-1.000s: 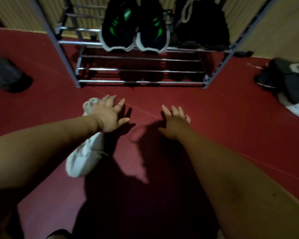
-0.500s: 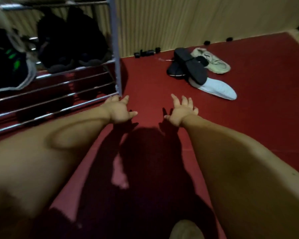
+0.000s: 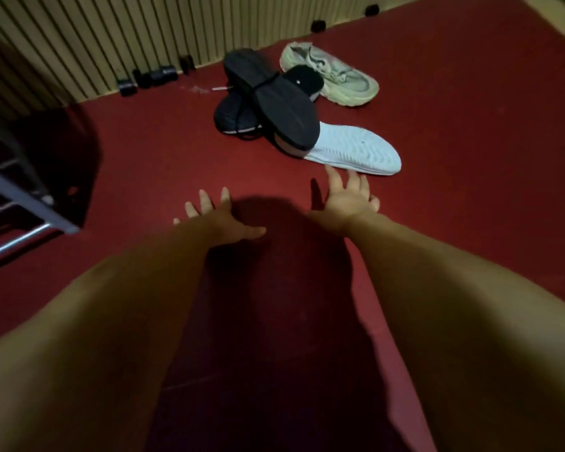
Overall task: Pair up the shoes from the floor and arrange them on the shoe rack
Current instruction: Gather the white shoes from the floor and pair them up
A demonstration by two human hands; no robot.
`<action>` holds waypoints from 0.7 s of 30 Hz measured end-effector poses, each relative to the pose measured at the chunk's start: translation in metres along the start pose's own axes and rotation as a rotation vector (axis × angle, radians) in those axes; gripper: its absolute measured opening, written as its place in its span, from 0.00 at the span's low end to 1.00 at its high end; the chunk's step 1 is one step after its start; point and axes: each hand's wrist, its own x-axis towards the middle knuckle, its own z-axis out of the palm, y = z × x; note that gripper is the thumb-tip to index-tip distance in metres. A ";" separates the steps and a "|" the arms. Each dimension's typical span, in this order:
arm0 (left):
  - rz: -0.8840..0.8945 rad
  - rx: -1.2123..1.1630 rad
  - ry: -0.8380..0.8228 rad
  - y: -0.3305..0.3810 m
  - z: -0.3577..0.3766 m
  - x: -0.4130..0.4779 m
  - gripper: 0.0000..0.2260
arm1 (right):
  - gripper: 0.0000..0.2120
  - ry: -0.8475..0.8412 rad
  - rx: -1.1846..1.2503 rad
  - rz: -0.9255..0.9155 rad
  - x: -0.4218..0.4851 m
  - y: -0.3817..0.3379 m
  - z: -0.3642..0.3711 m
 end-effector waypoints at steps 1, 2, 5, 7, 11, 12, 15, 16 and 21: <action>-0.016 -0.017 0.003 0.008 0.004 0.009 0.55 | 0.46 0.017 -0.015 0.003 0.013 0.005 -0.001; -0.037 -0.006 0.009 0.015 0.010 0.015 0.58 | 0.47 0.035 -0.031 0.001 0.027 0.010 -0.002; -0.119 0.063 0.016 0.026 0.022 0.031 0.62 | 0.49 0.096 -0.095 0.006 0.068 0.024 -0.008; -0.134 0.079 0.002 0.027 0.022 0.028 0.63 | 0.51 0.102 -0.136 0.022 0.088 0.030 -0.013; -0.148 0.076 -0.060 0.029 0.014 0.027 0.63 | 0.54 0.046 -0.281 -0.003 0.123 0.042 -0.028; -0.149 0.079 -0.077 0.030 0.013 0.028 0.63 | 0.54 0.032 -0.319 -0.013 0.130 0.045 -0.031; -0.154 0.080 -0.106 0.029 0.013 0.032 0.63 | 0.53 0.006 -0.378 -0.024 0.144 0.051 -0.035; -0.153 0.081 -0.108 0.028 0.013 0.032 0.63 | 0.52 0.015 -0.362 -0.033 0.147 0.052 -0.036; -0.167 0.088 -0.100 0.029 0.015 0.033 0.64 | 0.49 0.028 -0.334 -0.042 0.147 0.049 -0.041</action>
